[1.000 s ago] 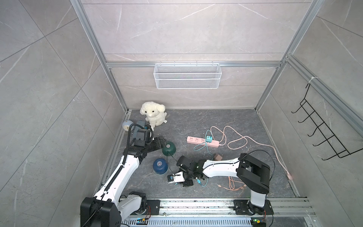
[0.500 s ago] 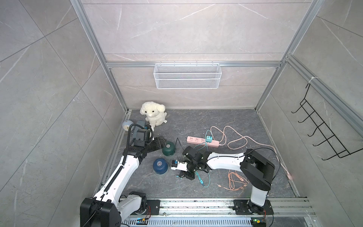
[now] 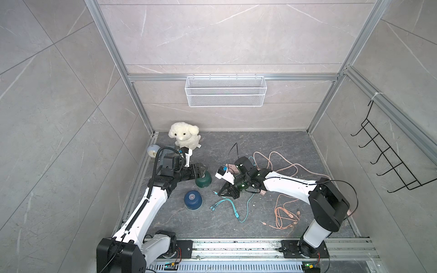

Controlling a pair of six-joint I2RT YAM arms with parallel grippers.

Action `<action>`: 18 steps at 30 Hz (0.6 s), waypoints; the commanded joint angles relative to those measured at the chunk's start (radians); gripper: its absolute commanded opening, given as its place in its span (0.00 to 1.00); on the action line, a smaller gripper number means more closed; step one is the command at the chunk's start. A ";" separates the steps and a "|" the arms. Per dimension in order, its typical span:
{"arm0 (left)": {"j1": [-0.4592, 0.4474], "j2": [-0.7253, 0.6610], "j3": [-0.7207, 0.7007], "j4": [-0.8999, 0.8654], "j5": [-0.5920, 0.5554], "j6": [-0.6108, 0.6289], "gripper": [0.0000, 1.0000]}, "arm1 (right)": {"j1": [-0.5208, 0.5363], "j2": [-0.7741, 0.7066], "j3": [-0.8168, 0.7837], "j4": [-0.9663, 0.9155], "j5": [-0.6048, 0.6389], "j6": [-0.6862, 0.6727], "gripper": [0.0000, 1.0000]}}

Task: Charge the cordless meat grinders
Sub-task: Pick up the charging cable from the center of the board.

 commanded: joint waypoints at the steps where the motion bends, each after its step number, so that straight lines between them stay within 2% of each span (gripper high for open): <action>1: 0.000 -0.016 -0.021 0.116 0.209 0.022 0.71 | -0.030 -0.045 0.027 0.018 -0.119 0.106 0.00; 4: -0.010 -0.009 -0.048 0.179 0.298 0.006 0.65 | -0.058 -0.053 0.032 0.052 -0.189 0.170 0.00; 7: -0.046 -0.015 -0.065 0.209 0.339 0.014 0.60 | -0.078 -0.057 0.032 0.085 -0.233 0.225 0.00; 13: -0.113 -0.035 -0.099 0.251 0.369 0.024 0.55 | -0.105 -0.064 0.019 0.169 -0.293 0.309 0.00; 18: -0.116 -0.062 -0.129 0.268 0.384 0.010 0.49 | -0.129 -0.078 0.014 0.210 -0.312 0.351 0.00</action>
